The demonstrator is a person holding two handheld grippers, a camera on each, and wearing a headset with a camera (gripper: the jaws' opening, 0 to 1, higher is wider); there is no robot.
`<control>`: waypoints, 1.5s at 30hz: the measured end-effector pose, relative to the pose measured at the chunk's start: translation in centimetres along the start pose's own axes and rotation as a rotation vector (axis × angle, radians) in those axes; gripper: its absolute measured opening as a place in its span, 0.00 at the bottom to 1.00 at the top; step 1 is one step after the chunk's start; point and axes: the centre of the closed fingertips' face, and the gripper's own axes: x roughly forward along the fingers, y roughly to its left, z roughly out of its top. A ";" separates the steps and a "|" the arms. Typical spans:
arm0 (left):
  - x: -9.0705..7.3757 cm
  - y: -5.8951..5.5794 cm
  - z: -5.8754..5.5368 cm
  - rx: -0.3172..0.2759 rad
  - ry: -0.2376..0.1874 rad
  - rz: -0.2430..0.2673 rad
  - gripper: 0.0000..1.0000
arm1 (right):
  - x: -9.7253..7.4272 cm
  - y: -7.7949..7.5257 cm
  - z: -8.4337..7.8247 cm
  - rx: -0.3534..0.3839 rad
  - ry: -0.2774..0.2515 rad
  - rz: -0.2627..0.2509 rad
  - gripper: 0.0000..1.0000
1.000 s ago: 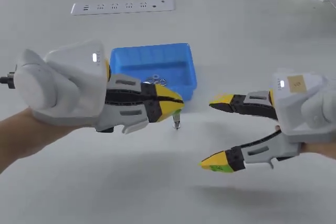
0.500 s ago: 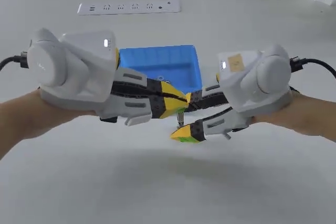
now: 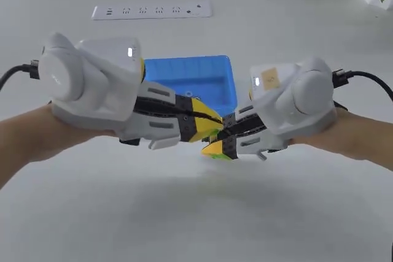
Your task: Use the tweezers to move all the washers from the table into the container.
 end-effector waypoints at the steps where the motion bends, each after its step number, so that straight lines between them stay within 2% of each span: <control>1: 0.0 0.0 0.0 0.001 0.000 0.001 0.05 | 0.0 0.0 0.0 -0.005 -0.003 0.000 0.11; 9: 0.0 0.0 -0.1 0.009 0.006 0.004 0.05 | -0.1 -0.2 0.0 -0.015 -0.043 -0.007 0.09; 14: -0.3 0.3 -0.2 -0.054 0.004 0.020 0.06 | 0.1 -0.2 0.1 -0.014 -0.049 -0.017 0.09; 17: -0.7 0.2 -0.4 -0.071 0.002 0.027 0.12 | 0.0 -0.2 0.1 -0.014 -0.046 -0.019 0.09; 22: -1.1 -0.1 -0.7 -0.081 0.014 0.034 0.16 | -0.1 -0.3 0.1 -0.008 -0.048 -0.022 0.09; 25: -1.6 -0.1 -1.1 -0.079 0.029 0.061 0.21 | -0.1 -0.3 0.1 -0.007 -0.048 -0.025 0.09; 33: -3.6 -0.6 -0.6 -0.125 -0.011 0.128 0.28 | -0.4 -0.4 0.6 0.010 -0.062 -0.042 0.09; 39: -5.6 -0.6 -1.4 -0.163 -0.024 0.206 0.33 | -0.9 -0.3 1.7 0.005 -0.070 -0.049 0.09; 42: -6.7 -0.6 -1.7 -0.211 -0.044 0.243 0.42 | -1.3 -0.1 2.4 0.003 -0.077 -0.048 0.09; 45: -8.0 -0.2 -1.7 -0.243 -0.086 0.302 0.52 | -1.7 0.1 3.2 -0.013 -0.078 -0.043 0.09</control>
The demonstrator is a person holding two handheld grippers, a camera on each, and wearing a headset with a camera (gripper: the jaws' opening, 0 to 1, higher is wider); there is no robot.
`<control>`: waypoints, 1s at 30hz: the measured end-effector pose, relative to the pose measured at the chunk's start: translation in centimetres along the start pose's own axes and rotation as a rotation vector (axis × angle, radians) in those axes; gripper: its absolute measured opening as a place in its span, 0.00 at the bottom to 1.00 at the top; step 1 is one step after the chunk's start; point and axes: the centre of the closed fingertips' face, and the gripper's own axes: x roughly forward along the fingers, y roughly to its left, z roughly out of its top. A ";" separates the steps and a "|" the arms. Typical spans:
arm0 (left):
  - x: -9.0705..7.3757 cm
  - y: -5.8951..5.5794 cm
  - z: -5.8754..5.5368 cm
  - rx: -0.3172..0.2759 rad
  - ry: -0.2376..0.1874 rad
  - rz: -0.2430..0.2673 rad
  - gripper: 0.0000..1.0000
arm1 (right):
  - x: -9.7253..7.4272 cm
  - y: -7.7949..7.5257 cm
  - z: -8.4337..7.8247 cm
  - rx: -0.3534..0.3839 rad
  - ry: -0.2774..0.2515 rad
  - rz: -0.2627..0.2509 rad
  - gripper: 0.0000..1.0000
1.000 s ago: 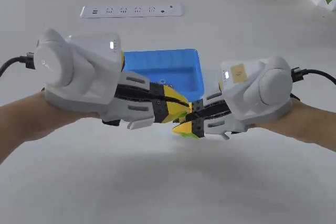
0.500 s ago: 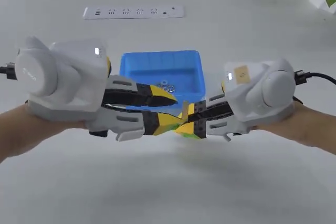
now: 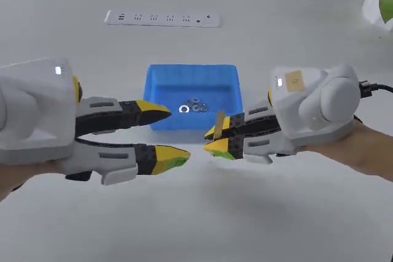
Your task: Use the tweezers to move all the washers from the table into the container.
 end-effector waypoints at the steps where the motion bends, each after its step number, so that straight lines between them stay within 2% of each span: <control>1: -0.4 0.1 0.0 -0.004 -0.006 0.007 0.54 | -0.1 0.1 0.3 -0.004 0.000 0.001 0.09; 8: -2.6 0.8 -0.4 -0.027 -0.040 0.080 0.69 | -1.2 0.0 3.0 -0.040 -0.018 0.008 0.09; 12: -3.5 1.0 -0.9 -0.033 -0.046 0.110 0.75 | -1.8 -0.7 4.9 -0.061 -0.043 -0.011 0.09; 17: -4.2 1.0 -1.1 -0.040 -0.058 0.136 0.85 | -2.1 -2.3 6.6 -0.093 -0.055 -0.027 0.09; 18: -4.4 1.0 -1.1 -0.043 -0.064 0.139 0.87 | -2.0 -2.8 7.0 -0.101 -0.055 -0.030 0.09; 20: -4.7 0.9 -0.4 -0.072 -0.119 0.138 0.92 | -1.9 -3.9 7.4 -0.115 -0.050 -0.038 0.09; 21: -4.9 1.0 -0.3 -0.084 -0.132 0.149 0.93 | -1.8 -4.3 7.5 -0.116 -0.050 -0.040 0.09; 25: -5.6 1.4 -0.7 -0.067 -0.111 0.185 0.98 | -0.8 -6.5 7.8 -0.132 -0.046 -0.057 0.09; 30: -6.6 1.8 -1.5 -0.068 -0.073 0.200 0.99 | 1.3 -8.8 6.8 -0.113 -0.032 -0.095 0.09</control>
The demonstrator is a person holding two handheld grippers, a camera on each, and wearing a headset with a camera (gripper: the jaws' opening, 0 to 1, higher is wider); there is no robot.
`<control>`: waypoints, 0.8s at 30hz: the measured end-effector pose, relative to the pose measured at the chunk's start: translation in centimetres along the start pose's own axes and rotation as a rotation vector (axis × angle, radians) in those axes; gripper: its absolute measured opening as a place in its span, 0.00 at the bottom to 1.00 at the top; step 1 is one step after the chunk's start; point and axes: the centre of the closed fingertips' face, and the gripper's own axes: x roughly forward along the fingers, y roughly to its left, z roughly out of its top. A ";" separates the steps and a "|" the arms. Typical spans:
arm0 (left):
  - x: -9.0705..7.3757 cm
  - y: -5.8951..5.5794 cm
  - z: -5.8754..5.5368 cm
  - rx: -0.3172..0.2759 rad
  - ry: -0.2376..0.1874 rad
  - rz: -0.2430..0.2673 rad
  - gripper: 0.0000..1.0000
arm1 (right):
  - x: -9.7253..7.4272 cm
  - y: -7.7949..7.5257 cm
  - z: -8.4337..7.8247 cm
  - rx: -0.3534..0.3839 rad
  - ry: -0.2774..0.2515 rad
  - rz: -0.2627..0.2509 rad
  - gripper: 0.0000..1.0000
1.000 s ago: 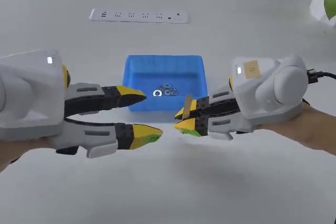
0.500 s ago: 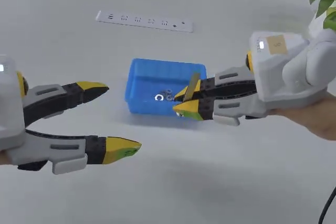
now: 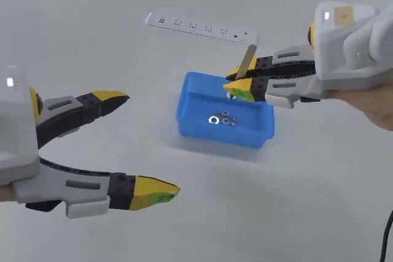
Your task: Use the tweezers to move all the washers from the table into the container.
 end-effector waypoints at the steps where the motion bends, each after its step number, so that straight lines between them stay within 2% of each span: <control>1: -0.3 0.3 0.0 0.001 -0.001 0.014 0.99 | 0.6 -0.3 -0.4 -0.002 0.010 -0.010 0.09; 5: -0.8 0.9 0.2 -0.010 -0.006 0.034 0.99 | 2.2 -0.7 -2.1 0.021 0.032 -0.020 0.09; 10: -0.8 1.1 -0.3 0.001 0.015 0.043 0.99 | 3.6 -0.6 -4.4 0.044 0.076 -0.013 0.09; 17: -1.1 1.2 -0.6 -0.005 0.025 0.049 0.99 | 4.4 -0.9 -5.5 0.087 0.083 -0.017 0.09; 23: -1.2 1.1 -0.8 -0.029 0.032 0.039 0.99 | 4.4 -1.1 -5.6 0.097 0.080 -0.032 0.09; 24: -1.1 1.0 -0.8 -0.031 0.030 0.036 0.99 | 4.4 -1.0 -5.5 0.117 0.075 -0.024 0.09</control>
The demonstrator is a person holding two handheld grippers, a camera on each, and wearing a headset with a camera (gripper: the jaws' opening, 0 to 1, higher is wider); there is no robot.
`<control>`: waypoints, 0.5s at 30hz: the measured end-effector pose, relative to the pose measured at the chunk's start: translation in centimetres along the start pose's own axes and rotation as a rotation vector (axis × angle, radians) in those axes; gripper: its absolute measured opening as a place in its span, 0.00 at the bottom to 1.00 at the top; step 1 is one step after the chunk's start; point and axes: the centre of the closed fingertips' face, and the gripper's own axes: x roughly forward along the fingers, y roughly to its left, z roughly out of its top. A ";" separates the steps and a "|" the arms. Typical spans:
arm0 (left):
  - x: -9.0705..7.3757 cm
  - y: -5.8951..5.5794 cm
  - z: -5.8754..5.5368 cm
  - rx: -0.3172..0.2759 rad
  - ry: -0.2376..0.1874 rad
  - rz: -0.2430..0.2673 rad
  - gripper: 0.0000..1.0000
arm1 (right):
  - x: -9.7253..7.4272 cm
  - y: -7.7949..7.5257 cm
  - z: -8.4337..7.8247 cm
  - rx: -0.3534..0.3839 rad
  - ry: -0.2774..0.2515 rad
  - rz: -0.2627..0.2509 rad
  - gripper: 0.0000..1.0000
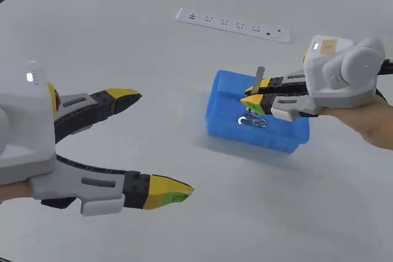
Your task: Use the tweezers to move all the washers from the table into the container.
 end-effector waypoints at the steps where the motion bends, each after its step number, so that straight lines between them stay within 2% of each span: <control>1: 0.1 -0.1 0.0 0.001 0.001 -0.002 0.99 | 0.0 0.0 0.0 -0.004 0.000 -0.002 0.10; 15: -0.3 -0.1 -0.3 0.001 0.012 0.004 0.99 | 0.3 0.6 -0.4 -0.003 0.021 0.017 0.09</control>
